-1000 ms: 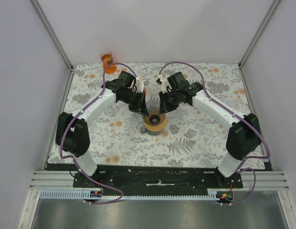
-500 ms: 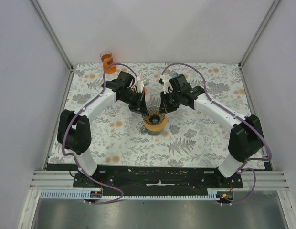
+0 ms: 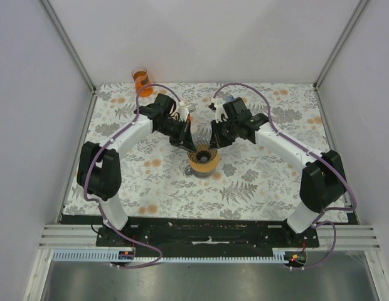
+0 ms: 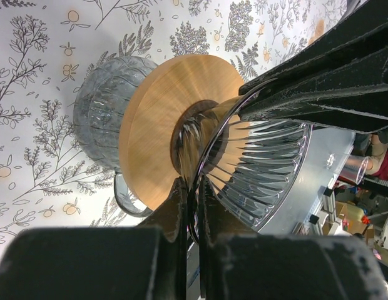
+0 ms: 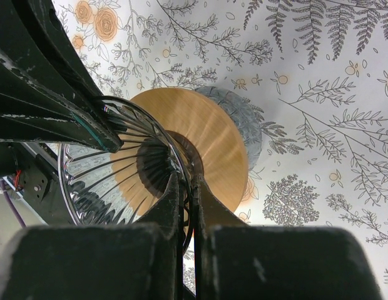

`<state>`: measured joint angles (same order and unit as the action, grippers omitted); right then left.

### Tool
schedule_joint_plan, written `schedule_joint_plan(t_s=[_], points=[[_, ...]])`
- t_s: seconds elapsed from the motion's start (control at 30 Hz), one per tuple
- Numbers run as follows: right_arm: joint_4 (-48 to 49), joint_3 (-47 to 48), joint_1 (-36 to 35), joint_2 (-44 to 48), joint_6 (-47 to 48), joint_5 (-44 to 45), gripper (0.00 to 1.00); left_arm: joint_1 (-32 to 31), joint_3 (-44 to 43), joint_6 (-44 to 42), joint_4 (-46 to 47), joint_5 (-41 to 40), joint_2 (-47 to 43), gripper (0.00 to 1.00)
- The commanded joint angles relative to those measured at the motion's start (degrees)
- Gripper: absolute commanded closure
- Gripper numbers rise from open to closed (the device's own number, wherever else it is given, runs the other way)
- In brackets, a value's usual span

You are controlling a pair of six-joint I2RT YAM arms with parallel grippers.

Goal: Place the coffee filter in the dripper
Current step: Place the coffee dripper in the dripper holder.

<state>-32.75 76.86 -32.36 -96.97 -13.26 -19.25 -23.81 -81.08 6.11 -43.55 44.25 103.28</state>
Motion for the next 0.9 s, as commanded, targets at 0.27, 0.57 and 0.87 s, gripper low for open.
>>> schedule_joint_plan(t_s=[0.27,0.57,0.87], points=[[0.3,-10.5,0.1,-7.9,6.8,11.7,1.00,-4.0,9.1,-12.4,1.3,-11.4,5.3,0.98],[-4.4,-4.1,0.1,-1.5,7.6,9.6,0.75,-4.0,-4.7,-11.2,-6.4,-6.4,1.4,0.68],[-7.2,3.8,0.1,1.3,7.9,5.1,0.58,-4.0,-7.3,-9.4,-7.5,-4.5,-2.3,0.55]])
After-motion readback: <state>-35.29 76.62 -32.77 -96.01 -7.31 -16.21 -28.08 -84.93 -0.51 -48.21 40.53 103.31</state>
